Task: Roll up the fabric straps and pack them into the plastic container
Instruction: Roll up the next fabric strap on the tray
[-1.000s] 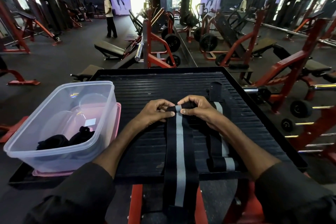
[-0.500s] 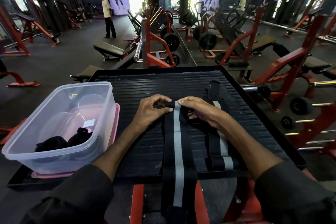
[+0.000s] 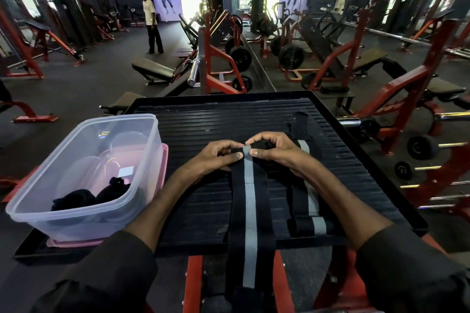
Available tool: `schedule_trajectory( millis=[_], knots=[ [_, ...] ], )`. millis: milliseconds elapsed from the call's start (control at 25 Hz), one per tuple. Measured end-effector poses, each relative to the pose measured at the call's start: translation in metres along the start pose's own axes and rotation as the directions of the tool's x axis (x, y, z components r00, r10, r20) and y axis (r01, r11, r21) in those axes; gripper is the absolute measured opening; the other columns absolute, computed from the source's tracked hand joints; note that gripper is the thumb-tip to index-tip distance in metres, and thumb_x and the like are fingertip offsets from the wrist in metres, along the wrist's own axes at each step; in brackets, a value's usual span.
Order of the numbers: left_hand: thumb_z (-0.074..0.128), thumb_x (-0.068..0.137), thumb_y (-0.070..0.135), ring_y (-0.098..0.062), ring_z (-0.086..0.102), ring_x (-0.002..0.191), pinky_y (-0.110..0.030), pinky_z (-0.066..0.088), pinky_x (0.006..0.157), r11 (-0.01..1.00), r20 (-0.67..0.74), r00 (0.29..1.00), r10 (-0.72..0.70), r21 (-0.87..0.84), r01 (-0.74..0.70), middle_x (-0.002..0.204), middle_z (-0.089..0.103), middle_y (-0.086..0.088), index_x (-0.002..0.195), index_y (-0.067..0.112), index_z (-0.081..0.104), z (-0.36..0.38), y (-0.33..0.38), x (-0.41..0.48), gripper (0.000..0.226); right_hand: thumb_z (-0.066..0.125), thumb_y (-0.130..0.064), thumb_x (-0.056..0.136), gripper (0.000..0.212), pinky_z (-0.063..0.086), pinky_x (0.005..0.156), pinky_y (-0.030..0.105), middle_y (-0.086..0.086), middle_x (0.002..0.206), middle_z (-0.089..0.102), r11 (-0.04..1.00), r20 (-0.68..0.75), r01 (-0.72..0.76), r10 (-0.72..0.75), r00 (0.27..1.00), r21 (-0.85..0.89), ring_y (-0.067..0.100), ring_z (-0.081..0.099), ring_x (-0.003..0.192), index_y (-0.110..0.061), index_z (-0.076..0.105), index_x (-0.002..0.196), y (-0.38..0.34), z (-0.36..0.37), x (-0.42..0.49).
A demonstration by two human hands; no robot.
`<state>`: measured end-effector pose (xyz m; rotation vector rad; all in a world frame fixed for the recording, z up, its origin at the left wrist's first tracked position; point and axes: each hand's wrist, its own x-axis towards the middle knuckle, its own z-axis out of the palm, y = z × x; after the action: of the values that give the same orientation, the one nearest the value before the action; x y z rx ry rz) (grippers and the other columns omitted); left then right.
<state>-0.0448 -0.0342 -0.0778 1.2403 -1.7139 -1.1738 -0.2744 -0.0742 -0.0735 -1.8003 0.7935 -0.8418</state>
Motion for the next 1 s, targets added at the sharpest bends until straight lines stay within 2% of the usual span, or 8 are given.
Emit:
schedule_trajectory(
  millis=[120,280,400,520,640,800,880,1000],
  knots=[
    [0.07,0.093,0.016,-0.004,0.069,0.099,-0.02,0.057,0.075,1.0,0.016,1.0,-0.012,0.019,0.012,0.114,0.071,0.005,0.113,0.029,0.068,0.0,-0.003,0.0,0.023,0.076,0.002,0.086,0.029,0.055,0.091,0.029,0.018,0.111,0.074,0.998,0.029,0.058,-0.058,0.998,0.013,0.018,0.07,0.101,0.004,0.07,0.115,0.004,0.0,0.001],
    [0.079,0.085,0.017,-0.007,0.067,0.094,-0.022,0.052,0.084,0.992,0.008,1.0,0.002,0.125,-0.003,0.106,0.073,0.006,0.109,0.031,0.07,-0.001,-0.012,0.004,0.03,0.078,0.007,0.081,0.028,0.055,0.086,0.023,0.015,0.106,0.075,0.995,0.028,0.072,-0.071,0.997,-0.063,0.012,0.07,0.095,0.003,0.074,0.109,0.005,0.004,0.001],
    [0.086,0.076,0.016,0.0,0.064,0.09,-0.02,0.046,0.083,0.981,-0.067,0.997,0.043,0.19,-0.029,0.101,0.072,0.01,0.105,0.03,0.072,0.001,-0.013,0.003,0.035,0.077,0.01,0.078,0.033,0.055,0.089,0.027,0.007,0.106,0.075,0.999,0.058,-0.047,0.048,0.997,-0.022,0.013,0.069,0.099,-0.004,0.076,0.107,-0.001,0.003,0.0],
    [0.088,0.073,0.016,-0.002,0.068,0.098,-0.022,0.052,0.089,0.97,-0.117,0.987,0.112,0.23,-0.083,0.105,0.075,0.008,0.107,0.025,0.074,0.005,-0.011,0.001,0.037,0.077,-0.007,0.083,0.033,0.046,0.09,0.036,0.002,0.113,0.075,0.953,0.135,-0.272,0.254,0.958,0.135,0.016,0.065,0.108,-0.021,0.076,0.113,-0.006,-0.005,0.001],
    [0.088,0.073,0.015,-0.007,0.07,0.1,-0.024,0.055,0.092,0.937,-0.177,0.957,0.231,0.306,-0.17,0.104,0.076,0.006,0.107,0.02,0.076,0.012,-0.007,-0.003,0.036,0.075,-0.021,0.085,0.03,0.043,0.093,0.039,0.0,0.116,0.076,0.894,0.116,-0.358,0.339,0.934,0.27,0.014,0.064,0.11,-0.028,0.074,0.114,-0.007,-0.008,0.001],
    [0.086,0.076,0.014,-0.006,0.071,0.095,-0.027,0.06,0.079,0.861,-0.27,0.869,0.414,0.428,-0.276,0.103,0.075,0.008,0.106,0.019,0.076,0.021,-0.004,-0.008,0.032,0.072,-0.034,0.091,0.023,0.045,0.09,0.034,-0.009,0.104,0.075,0.918,0.086,-0.378,0.369,0.925,0.123,0.01,0.062,0.106,-0.024,0.075,0.112,-0.006,-0.006,-0.001],
    [0.085,0.078,0.017,-0.005,0.071,0.096,-0.03,0.061,0.076,0.829,-0.284,0.839,0.464,0.474,-0.298,0.105,0.075,0.008,0.107,0.02,0.075,0.021,-0.006,-0.01,0.031,0.067,-0.047,0.093,0.034,0.048,0.084,0.028,-0.007,0.102,0.074,0.925,0.122,-0.379,0.372,0.92,0.034,0.011,0.064,0.099,-0.019,0.074,0.11,-0.008,-0.005,-0.004],
    [0.085,0.079,0.017,-0.008,0.071,0.099,-0.03,0.06,0.078,0.871,-0.276,0.869,0.41,0.402,-0.283,0.107,0.074,0.007,0.109,0.018,0.074,0.018,-0.007,-0.011,0.031,0.066,-0.049,0.094,0.044,0.052,0.076,0.024,-0.001,0.098,0.072,0.941,0.088,-0.34,0.338,0.937,-0.002,0.014,0.064,0.092,-0.009,0.071,0.113,-0.011,-0.002,-0.007]
  ],
)
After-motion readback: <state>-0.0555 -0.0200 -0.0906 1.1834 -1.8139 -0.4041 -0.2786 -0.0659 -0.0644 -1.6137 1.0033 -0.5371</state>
